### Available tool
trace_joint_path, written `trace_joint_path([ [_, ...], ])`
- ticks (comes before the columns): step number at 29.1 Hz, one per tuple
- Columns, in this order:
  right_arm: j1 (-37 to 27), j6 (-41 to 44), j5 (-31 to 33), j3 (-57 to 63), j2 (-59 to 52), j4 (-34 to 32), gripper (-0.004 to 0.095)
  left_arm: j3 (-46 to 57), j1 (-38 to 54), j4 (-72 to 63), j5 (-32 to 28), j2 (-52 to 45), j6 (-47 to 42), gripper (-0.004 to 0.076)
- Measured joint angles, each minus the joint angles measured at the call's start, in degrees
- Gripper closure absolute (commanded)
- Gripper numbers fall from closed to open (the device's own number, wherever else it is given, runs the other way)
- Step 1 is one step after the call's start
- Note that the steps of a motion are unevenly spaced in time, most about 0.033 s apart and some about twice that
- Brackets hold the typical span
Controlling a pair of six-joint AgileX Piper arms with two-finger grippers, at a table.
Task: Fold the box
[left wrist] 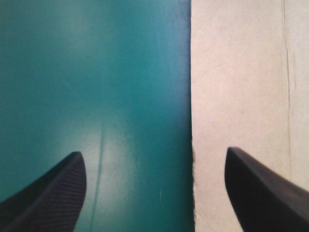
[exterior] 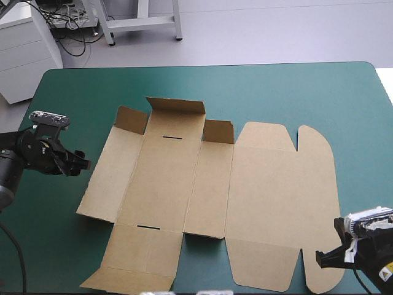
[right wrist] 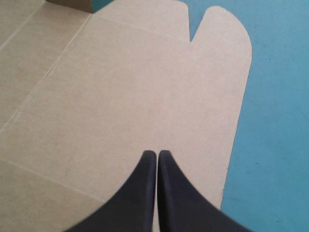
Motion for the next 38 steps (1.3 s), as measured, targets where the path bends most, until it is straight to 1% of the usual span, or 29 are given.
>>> trace_joint_path([
  [1, 0.0, 0.0, 0.3, 0.0, -1.3, 0.6, 0.0912, -0.1, 2.6, -3.3, 0.5, 1.8, 2.6, 0.0164],
  [2, 0.0, 0.0, 0.9, 0.0, -2.6, 1.3, 0.0912, -0.2, 6.5, -8.8, 1.8, 3.7, 6.5, 0.0164],
  [5, 0.0, 0.0, 2.8, 0.0, -3.4, 2.7, 0.0912, -0.5, 13.7, -19.3, 6.2, 7.2, 13.8, 0.0164],
  [7, 0.0, 0.0, 3.4, 0.0, -3.4, 3.4, 0.0912, -0.5, 17.2, -25.8, 9.8, 9.8, 17.9, 0.0164],
  [10, 0.0, 0.0, 3.8, 0.0, -3.4, 3.9, 0.0912, -0.6, 19.3, -31.1, 12.2, 13.3, 21.1, 0.0164],
  [16, 0.0, 0.1, 5.3, 0.0, -3.4, 6.3, 0.0912, -0.6, 19.4, -32.9, 12.5, 19.9, 22.0, 0.0164],
  [25, 0.0, 0.0, 5.6, 0.0, -3.4, 7.8, 0.0912, 0.5, 19.1, -37.7, 12.4, 21.0, 22.0, 0.0167],
  [31, 0.0, -1.4, 5.6, 0.0, -3.4, 7.8, 0.0912, 2.9, 14.0, -36.4, 12.3, 21.0, 22.0, 0.0167],
  [38, 0.0, -2.1, 5.6, 0.0, -3.4, 7.9, 0.0912, 4.3, 9.3, -33.4, 12.1, 21.0, 19.1, 0.0169],
])
